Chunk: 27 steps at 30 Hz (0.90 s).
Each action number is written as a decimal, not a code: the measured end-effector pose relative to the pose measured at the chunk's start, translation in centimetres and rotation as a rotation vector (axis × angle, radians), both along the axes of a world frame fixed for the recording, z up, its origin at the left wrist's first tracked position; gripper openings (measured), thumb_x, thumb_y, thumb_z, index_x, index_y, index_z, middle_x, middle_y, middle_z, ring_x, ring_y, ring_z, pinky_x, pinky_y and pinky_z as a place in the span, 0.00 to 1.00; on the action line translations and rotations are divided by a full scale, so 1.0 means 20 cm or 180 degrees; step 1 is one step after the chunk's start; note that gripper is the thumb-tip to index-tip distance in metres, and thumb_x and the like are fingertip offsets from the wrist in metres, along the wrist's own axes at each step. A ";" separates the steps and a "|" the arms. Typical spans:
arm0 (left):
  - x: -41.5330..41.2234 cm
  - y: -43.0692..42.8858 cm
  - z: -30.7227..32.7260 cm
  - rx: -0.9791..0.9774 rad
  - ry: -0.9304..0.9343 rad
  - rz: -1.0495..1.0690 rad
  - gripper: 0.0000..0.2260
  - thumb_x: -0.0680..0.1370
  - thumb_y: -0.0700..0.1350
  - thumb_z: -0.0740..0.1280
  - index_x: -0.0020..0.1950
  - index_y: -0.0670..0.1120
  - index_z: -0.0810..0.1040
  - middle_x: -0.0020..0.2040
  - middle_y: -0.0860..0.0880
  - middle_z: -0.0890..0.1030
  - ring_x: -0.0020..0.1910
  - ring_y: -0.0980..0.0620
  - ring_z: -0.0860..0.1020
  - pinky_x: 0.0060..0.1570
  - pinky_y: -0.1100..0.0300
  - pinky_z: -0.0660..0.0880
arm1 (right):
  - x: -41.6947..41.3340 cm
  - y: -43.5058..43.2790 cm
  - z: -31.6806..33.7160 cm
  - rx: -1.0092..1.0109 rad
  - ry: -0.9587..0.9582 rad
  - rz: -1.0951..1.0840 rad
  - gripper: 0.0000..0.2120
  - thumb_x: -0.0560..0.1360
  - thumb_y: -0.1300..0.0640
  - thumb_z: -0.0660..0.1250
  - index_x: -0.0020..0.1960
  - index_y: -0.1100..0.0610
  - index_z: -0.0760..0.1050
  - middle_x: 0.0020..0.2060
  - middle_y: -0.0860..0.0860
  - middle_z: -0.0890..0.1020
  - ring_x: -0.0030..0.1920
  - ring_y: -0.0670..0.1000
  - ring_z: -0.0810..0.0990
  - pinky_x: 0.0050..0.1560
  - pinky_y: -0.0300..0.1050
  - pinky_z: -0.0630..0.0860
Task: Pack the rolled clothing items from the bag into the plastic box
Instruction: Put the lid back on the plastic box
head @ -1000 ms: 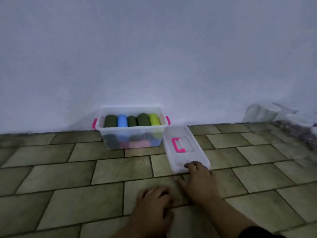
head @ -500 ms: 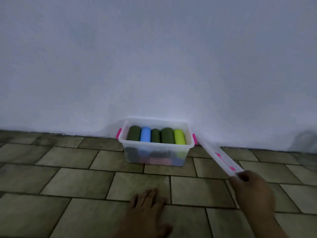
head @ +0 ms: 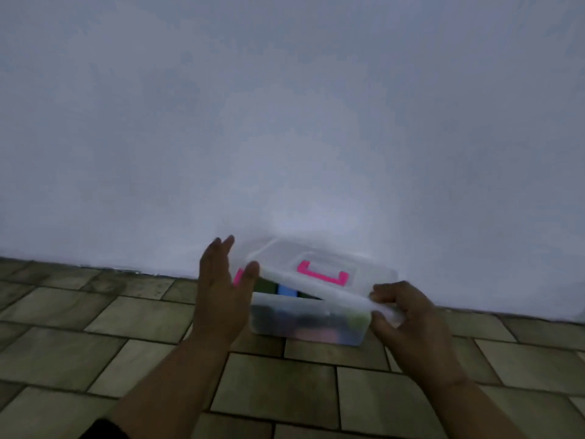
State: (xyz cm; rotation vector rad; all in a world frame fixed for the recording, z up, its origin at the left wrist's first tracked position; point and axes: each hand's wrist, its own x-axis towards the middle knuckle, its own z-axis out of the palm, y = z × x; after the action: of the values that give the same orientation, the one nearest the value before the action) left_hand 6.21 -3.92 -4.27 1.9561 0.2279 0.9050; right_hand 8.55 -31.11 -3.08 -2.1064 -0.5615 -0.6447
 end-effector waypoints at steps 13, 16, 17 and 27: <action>0.21 0.00 -0.19 0.1481 0.1645 0.0122 0.27 0.77 0.62 0.57 0.73 0.51 0.63 0.76 0.49 0.58 0.72 0.47 0.62 0.71 0.47 0.61 | 0.34 0.02 -0.16 -0.1156 0.0786 0.0022 0.21 0.70 0.58 0.70 0.63 0.52 0.74 0.68 0.48 0.71 0.70 0.49 0.65 0.68 0.41 0.59; 0.21 0.01 -0.16 0.1653 0.1708 0.0078 0.28 0.77 0.62 0.57 0.73 0.50 0.63 0.75 0.49 0.61 0.71 0.47 0.63 0.71 0.47 0.61 | 0.36 0.04 -0.12 -0.1207 0.0813 -0.0040 0.18 0.69 0.56 0.70 0.59 0.53 0.76 0.59 0.49 0.75 0.61 0.50 0.72 0.60 0.38 0.65; 0.21 0.02 -0.16 0.1749 0.1737 0.0080 0.29 0.76 0.64 0.57 0.73 0.51 0.64 0.75 0.49 0.62 0.71 0.47 0.64 0.70 0.46 0.61 | 0.37 0.05 -0.11 -0.1269 0.0858 -0.0071 0.17 0.70 0.54 0.69 0.58 0.53 0.76 0.57 0.49 0.76 0.59 0.50 0.73 0.58 0.38 0.66; 0.44 0.04 0.06 0.2064 0.2318 -0.0072 0.37 0.74 0.71 0.47 0.77 0.50 0.51 0.79 0.49 0.50 0.77 0.48 0.50 0.73 0.41 0.46 | 0.59 0.24 0.01 -0.2269 0.1122 -0.0537 0.34 0.74 0.31 0.53 0.75 0.46 0.56 0.77 0.49 0.56 0.75 0.53 0.55 0.72 0.63 0.53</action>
State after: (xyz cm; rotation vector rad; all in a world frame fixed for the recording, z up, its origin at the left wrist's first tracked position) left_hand 15.10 -3.06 -3.09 2.8382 0.3536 0.2050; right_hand 20.44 -26.24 -2.93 -2.8780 -0.4517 -0.1438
